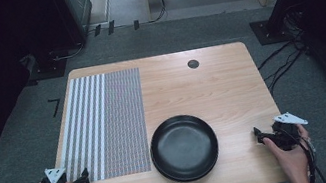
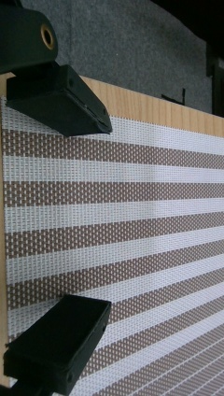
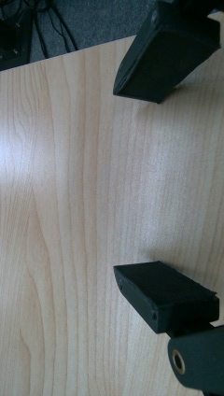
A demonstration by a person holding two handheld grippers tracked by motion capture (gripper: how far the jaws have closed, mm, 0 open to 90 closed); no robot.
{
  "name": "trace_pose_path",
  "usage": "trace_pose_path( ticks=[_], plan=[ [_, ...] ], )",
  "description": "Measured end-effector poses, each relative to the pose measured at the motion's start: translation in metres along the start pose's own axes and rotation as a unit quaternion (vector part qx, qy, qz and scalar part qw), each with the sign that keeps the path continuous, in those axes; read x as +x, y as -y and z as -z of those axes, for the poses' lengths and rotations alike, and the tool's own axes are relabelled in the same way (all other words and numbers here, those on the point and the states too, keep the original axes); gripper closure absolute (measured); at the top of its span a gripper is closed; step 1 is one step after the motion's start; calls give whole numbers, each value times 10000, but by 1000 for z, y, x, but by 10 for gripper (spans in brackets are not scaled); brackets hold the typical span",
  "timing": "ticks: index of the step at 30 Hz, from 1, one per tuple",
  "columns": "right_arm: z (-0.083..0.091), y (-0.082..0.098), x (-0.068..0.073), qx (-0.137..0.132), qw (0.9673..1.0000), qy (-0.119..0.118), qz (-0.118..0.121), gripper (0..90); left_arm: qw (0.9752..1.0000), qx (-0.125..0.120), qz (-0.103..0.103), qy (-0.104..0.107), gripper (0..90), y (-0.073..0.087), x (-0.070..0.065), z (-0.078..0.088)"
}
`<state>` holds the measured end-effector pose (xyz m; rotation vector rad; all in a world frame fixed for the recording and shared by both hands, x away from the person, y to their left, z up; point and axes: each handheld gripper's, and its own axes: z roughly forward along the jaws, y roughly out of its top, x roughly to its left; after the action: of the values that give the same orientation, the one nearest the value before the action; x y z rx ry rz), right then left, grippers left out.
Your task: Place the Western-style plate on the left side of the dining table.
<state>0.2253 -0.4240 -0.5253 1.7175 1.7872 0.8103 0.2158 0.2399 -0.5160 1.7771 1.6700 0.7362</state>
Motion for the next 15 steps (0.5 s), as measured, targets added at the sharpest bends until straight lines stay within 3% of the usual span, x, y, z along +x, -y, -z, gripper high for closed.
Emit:
trace_pose_path(
  ticks=[7, 15],
  plan=[
    [4, 0, 1, -20, 9999, -68, -92, 143, 10000, -71, -8, 27, 125, -4, -5, 1],
    [11, -6, 10, -368, 9992, -42, -113, 172, 9998, -144, -106, 128, 125, -10, -17, 3]
  ],
)
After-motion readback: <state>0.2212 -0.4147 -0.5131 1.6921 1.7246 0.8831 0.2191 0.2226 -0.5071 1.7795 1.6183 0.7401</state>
